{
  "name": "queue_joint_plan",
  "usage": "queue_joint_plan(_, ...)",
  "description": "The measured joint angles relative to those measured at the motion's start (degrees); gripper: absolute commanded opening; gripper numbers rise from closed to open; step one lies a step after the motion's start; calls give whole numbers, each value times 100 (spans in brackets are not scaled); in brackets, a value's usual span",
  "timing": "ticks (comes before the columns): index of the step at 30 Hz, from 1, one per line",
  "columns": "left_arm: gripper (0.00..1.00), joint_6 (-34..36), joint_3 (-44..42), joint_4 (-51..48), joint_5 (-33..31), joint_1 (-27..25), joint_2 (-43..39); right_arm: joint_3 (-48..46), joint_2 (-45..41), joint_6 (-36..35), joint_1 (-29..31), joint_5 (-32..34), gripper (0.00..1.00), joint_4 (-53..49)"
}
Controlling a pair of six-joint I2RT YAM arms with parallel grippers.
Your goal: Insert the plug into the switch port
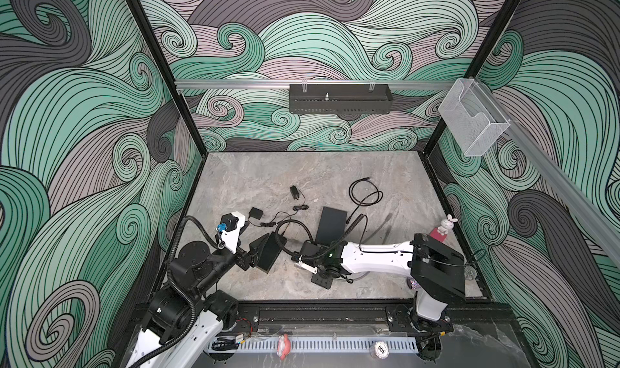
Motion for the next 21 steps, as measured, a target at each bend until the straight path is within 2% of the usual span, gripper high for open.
queue_joint_plan(5, 77, 15, -2, 2, 9, 0, 0, -197, -507, -39, 4, 68, 0, -4)
queue_joint_plan(10, 77, 240, -87, 101, 461, 0, -2, -376, -1674, -424, -57, -76, 0, -46)
queue_joint_plan(15, 75, 647, -109, 323, 1519, 0, 63, -385, -2800, -1161, -363, -1187, 0, -354)
queue_joint_plan(21, 74, 946, -109, 520, 2492, 0, 256, -352, -3534, -1591, -1045, -2538, 0, -881)
